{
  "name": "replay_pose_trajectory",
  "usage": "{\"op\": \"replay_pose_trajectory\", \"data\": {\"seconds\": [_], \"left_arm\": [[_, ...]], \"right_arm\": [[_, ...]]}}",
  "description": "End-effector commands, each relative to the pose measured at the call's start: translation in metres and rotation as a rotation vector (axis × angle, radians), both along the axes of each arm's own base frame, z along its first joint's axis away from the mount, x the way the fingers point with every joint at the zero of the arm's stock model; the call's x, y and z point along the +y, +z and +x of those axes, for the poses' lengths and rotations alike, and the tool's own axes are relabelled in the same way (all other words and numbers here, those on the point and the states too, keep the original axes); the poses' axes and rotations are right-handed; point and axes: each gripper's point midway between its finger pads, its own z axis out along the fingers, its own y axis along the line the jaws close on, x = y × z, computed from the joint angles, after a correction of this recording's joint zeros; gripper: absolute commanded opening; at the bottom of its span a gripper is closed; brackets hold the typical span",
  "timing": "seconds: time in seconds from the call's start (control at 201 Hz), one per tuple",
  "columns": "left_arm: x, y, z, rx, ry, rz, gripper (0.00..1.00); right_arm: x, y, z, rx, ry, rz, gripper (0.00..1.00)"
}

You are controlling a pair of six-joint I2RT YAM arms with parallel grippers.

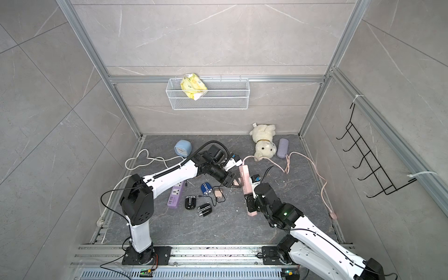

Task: Unplug the electric shaver
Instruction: Remove the plug from the socket.

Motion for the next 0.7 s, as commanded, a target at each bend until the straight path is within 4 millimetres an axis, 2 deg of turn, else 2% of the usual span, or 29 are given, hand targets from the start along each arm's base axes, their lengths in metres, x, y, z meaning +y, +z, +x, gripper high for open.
{"op": "replay_pose_trajectory", "data": {"seconds": [0.0,0.11,0.408,0.473,0.528,0.697], "left_arm": [[-0.004,0.028,0.002,-0.040,0.018,-0.067,0.52],[-0.006,0.029,0.004,-0.043,0.022,-0.080,0.48],[-0.005,0.035,-0.001,-0.026,0.007,-0.112,0.25],[-0.005,0.037,-0.004,-0.014,-0.003,-0.124,0.17],[-0.004,0.039,-0.006,-0.011,-0.007,-0.134,0.00],[0.000,0.042,-0.009,0.011,-0.011,-0.146,0.00]], "right_arm": [[0.012,0.028,0.010,-0.087,0.002,0.090,0.00],[0.013,0.029,0.010,-0.087,0.006,0.094,0.00],[0.012,0.023,0.008,-0.078,0.019,0.077,0.00],[0.011,0.021,0.008,-0.077,0.016,0.070,0.00],[0.009,0.020,0.008,-0.078,0.008,0.062,0.00],[-0.002,0.013,0.011,-0.071,-0.040,0.011,0.00]]}}
